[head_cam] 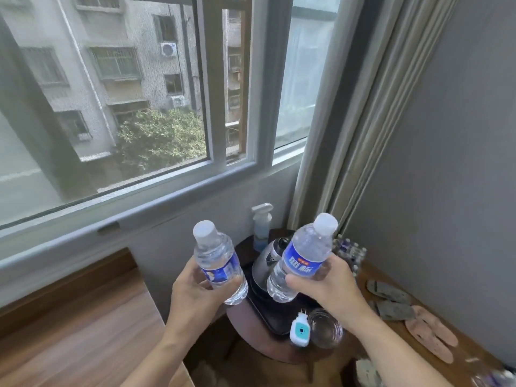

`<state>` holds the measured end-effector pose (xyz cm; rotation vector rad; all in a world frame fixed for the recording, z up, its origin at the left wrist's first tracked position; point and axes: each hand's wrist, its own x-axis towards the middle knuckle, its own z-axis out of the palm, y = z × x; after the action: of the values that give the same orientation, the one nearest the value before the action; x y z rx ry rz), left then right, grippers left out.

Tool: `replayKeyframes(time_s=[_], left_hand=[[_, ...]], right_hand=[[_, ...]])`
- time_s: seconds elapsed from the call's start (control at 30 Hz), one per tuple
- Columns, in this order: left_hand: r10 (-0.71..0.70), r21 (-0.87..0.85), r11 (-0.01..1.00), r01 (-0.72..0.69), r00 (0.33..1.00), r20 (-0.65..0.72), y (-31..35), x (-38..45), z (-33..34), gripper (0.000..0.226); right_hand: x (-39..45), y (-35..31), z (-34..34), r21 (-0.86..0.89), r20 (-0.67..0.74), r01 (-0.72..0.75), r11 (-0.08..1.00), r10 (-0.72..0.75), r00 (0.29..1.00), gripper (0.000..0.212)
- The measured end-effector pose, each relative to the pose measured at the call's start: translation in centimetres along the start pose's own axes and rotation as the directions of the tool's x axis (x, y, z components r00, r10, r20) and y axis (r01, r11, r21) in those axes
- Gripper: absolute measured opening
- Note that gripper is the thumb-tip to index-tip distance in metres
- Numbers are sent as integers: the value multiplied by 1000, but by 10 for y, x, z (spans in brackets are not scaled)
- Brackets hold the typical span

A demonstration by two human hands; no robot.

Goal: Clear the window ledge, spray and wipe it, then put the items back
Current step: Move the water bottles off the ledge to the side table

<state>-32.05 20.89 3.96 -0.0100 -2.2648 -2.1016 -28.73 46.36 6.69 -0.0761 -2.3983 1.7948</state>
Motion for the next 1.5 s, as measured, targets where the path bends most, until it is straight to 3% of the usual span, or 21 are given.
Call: replayKeyframes(time_s=[0.23, 0.5, 0.63, 0.87, 0.97, 1.07, 1.33, 1.5], left_hand=[[5, 56, 998, 3, 991, -136, 1, 57, 41, 49], [-64, 125, 987, 100, 962, -267, -8, 125, 111, 45], [-54, 178, 979, 99, 968, -243, -3, 166, 158, 41], [-47, 249, 967, 63, 996, -71, 0, 232, 241, 37], [-55, 262, 962, 74, 996, -77, -13, 246, 264, 37], [-61, 244, 965, 95, 988, -141, -23, 242, 263, 27], [-79, 372, 899, 231, 921, -380, -44, 196, 185, 34], [-208, 281, 879, 386, 839, -502, -79, 186, 149, 32]], right_hand=[[121, 6, -47, 71, 28, 66, 995, -68, 997, 47], [246, 64, -105, -11, 109, 24, 1000, -23, 994, 42], [288, 107, -122, -33, 90, -47, 998, 50, 995, 42], [339, 174, -124, -25, 75, -148, 989, 150, 986, 45], [355, 204, -115, -41, 103, -203, 978, 206, 973, 42], [364, 226, -103, -75, 122, -231, 970, 239, 963, 41], [381, 262, -55, -202, 240, -248, 947, 294, 925, 51], [385, 271, -25, -281, 286, -220, 934, 300, 910, 47]])
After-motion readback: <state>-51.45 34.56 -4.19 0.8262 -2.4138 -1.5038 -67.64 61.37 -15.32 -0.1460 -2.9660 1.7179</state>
